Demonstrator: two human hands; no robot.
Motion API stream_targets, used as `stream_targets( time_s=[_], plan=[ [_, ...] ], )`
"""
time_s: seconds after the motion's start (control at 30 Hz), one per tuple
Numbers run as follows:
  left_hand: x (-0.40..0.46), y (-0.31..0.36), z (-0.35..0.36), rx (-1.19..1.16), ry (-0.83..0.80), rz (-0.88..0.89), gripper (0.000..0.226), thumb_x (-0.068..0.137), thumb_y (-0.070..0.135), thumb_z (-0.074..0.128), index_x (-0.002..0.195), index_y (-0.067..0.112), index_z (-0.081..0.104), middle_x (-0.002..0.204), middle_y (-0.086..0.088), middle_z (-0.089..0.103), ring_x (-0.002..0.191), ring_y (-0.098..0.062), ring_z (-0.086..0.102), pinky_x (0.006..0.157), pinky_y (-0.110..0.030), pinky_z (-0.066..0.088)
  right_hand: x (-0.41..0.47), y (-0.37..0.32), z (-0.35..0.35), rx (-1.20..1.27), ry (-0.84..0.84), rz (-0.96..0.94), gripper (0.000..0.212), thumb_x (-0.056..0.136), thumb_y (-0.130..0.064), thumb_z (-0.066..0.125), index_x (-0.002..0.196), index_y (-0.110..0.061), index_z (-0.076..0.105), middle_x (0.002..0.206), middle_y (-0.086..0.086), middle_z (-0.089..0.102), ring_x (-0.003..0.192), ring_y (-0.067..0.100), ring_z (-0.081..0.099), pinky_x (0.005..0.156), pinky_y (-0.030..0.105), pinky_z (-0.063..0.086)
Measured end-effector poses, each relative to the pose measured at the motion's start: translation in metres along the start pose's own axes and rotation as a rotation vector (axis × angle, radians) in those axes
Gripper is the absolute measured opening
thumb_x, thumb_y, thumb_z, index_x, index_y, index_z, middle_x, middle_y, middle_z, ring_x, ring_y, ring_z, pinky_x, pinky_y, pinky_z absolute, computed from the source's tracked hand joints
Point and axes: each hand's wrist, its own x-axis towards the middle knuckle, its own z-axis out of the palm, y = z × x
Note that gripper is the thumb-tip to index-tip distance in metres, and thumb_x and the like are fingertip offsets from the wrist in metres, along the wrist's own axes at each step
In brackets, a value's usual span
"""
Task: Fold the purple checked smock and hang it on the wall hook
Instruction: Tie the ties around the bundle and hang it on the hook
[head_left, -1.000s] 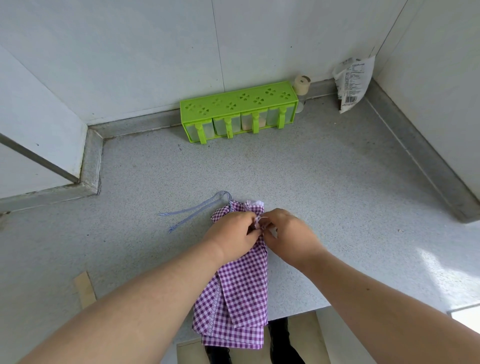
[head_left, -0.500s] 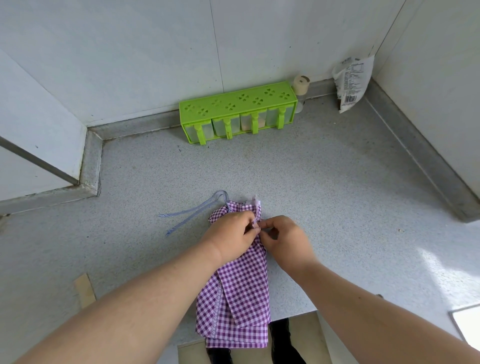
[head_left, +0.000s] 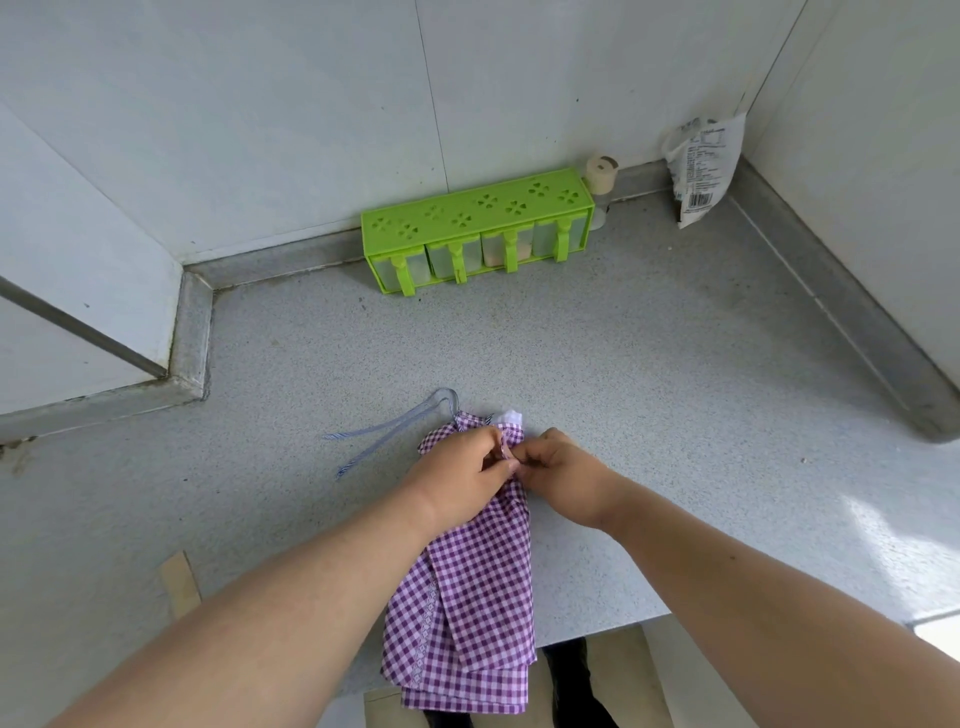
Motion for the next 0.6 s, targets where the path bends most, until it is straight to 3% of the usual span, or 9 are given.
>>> stream_targets(
  time_s=[0.1, 0.17, 0.27, 0.4, 0.53, 0.6],
  plan=[
    [0.002, -0.001, 0.0, -0.064, -0.042, -0.052, 0.011, 0.104, 0.039, 0.062, 0.1, 0.03, 0.067, 0.093, 0.01, 0.072, 0.087, -0.008, 0.069, 0.087, -0.039, 0.058, 0.005, -0.009, -0.006, 0.093, -0.098, 0.055, 0.021, 0.093, -0.016, 0.058, 0.082, 0.0, 0.067, 0.098, 0.008, 0.049, 0.092, 0.022, 0.048, 0.082, 0.032, 0.04],
    [0.004, -0.002, -0.001, -0.116, -0.075, -0.088, 0.011, 0.103, 0.039, 0.063, 0.1, 0.031, 0.07, 0.097, 0.011, 0.074, 0.092, -0.007, 0.07, 0.09, -0.039, 0.058, 0.006, -0.013, -0.008, 0.126, -0.136, 0.055, 0.036, 0.082, -0.023, 0.061, 0.09, 0.012, 0.062, 0.097, 0.013, 0.05, 0.091, 0.023, 0.048, 0.082, 0.035, 0.041],
    [0.005, 0.0, -0.004, -0.142, -0.092, -0.094, 0.012, 0.103, 0.036, 0.064, 0.103, 0.028, 0.072, 0.097, 0.013, 0.073, 0.09, -0.002, 0.067, 0.082, -0.026, 0.054, 0.009, -0.015, -0.009, 0.038, -0.203, 0.044, 0.039, 0.074, -0.04, 0.064, 0.094, -0.009, 0.072, 0.107, 0.021, 0.062, 0.095, 0.023, 0.06, 0.094, 0.048, 0.052],
    [0.008, 0.0, -0.004, -0.155, -0.066, -0.081, 0.015, 0.1, 0.035, 0.07, 0.093, 0.023, 0.07, 0.099, 0.007, 0.068, 0.091, -0.011, 0.067, 0.076, -0.024, 0.049, 0.011, -0.012, -0.009, -0.087, -0.241, 0.035, 0.035, 0.078, -0.053, 0.066, 0.098, -0.026, 0.074, 0.105, 0.004, 0.07, 0.1, 0.02, 0.068, 0.097, 0.047, 0.056],
    [0.009, -0.001, -0.002, -0.113, -0.093, -0.077, 0.01, 0.102, 0.036, 0.066, 0.093, 0.034, 0.068, 0.084, 0.012, 0.068, 0.077, -0.005, 0.062, 0.069, -0.025, 0.046, 0.008, -0.015, -0.008, -0.049, -0.187, 0.069, 0.014, 0.085, -0.037, 0.07, 0.092, -0.026, 0.075, 0.099, 0.001, 0.073, 0.099, 0.02, 0.069, 0.098, 0.044, 0.055],
    [0.01, -0.003, -0.001, -0.092, -0.096, -0.071, 0.008, 0.103, 0.036, 0.065, 0.095, 0.037, 0.067, 0.087, 0.015, 0.068, 0.081, -0.004, 0.063, 0.076, -0.028, 0.051, 0.006, -0.013, -0.008, -0.077, -0.139, 0.078, 0.016, 0.086, -0.034, 0.072, 0.088, -0.019, 0.074, 0.097, 0.007, 0.072, 0.093, 0.022, 0.068, 0.094, 0.045, 0.055]
  ],
)
